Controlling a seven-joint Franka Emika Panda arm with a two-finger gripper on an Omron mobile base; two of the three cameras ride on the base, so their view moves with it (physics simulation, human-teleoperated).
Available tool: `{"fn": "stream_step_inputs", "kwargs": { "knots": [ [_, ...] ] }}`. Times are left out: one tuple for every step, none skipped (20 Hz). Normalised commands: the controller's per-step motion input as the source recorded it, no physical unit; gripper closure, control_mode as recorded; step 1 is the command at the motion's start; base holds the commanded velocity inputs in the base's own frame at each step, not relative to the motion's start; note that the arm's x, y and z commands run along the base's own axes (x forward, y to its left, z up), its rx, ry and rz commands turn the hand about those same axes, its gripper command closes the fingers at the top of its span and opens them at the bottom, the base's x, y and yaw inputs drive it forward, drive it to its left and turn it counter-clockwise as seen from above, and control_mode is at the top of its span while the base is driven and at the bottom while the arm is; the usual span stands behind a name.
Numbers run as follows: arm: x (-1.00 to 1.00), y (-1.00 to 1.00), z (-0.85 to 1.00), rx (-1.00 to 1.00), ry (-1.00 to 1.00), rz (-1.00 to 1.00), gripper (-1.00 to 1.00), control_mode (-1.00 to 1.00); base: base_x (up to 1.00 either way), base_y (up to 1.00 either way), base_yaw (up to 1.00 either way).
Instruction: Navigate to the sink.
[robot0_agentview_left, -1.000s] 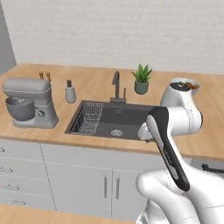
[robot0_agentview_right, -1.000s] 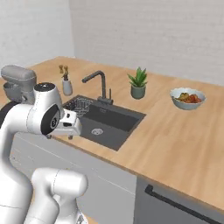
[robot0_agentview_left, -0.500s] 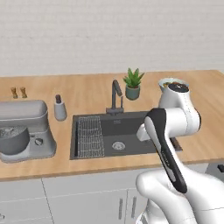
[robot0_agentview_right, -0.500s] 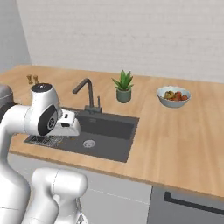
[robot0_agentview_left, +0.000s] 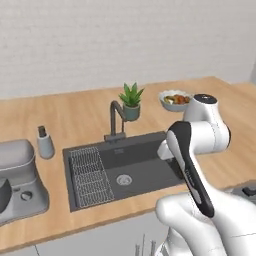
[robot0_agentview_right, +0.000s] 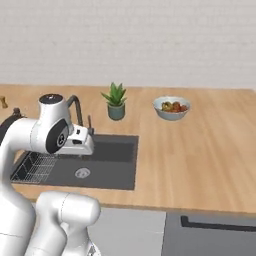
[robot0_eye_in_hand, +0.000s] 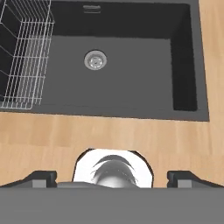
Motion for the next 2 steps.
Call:
{"fn": "stream_step_inputs", "kwargs": {
  "knots": [
    [0.0,0.0,0.0,0.0,0.0,0.0,-1.0,1.0,0.34,0.42,-0.3],
    [0.0,0.0,0.0,0.0,0.0,0.0,-1.0,1.0,0.24,0.39,-0.15]
  ]
}}
